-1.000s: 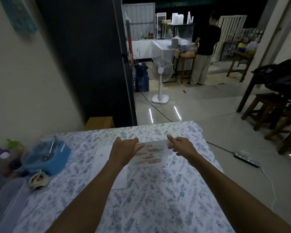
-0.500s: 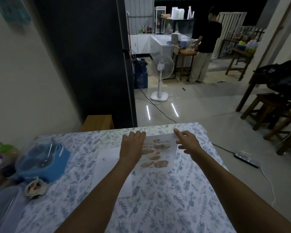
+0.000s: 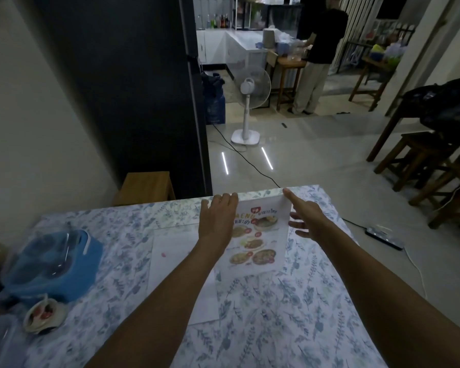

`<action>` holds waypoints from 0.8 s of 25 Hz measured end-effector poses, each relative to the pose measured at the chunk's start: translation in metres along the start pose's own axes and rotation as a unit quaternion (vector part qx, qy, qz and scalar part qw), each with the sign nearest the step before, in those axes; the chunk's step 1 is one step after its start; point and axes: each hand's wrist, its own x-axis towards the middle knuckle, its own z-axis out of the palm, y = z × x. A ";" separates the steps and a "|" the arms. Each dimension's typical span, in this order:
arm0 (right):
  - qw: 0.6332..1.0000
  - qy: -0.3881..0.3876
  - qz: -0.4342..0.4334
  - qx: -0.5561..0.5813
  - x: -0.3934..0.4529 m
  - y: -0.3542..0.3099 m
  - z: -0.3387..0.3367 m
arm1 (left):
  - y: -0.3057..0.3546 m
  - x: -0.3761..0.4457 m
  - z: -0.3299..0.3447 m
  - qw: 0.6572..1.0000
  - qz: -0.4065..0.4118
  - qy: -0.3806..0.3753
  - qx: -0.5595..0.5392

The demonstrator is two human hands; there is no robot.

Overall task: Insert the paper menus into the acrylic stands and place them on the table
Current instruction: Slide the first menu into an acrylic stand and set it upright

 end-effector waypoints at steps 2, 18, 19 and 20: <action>1.000 0.005 0.002 0.004 0.004 -0.001 0.002 | -0.003 0.004 0.000 1.000 0.005 -0.009 0.009; 0.974 0.110 -0.099 -0.174 -0.023 -0.001 -0.006 | 0.004 -0.002 -0.053 0.994 0.090 -0.026 0.060; 0.969 0.103 -0.104 -0.197 -0.028 0.002 -0.007 | 0.006 -0.006 -0.056 0.994 0.085 -0.027 0.058; 0.964 0.095 -0.111 -0.223 -0.034 0.005 -0.008 | 0.008 -0.012 -0.059 0.995 0.080 -0.026 0.060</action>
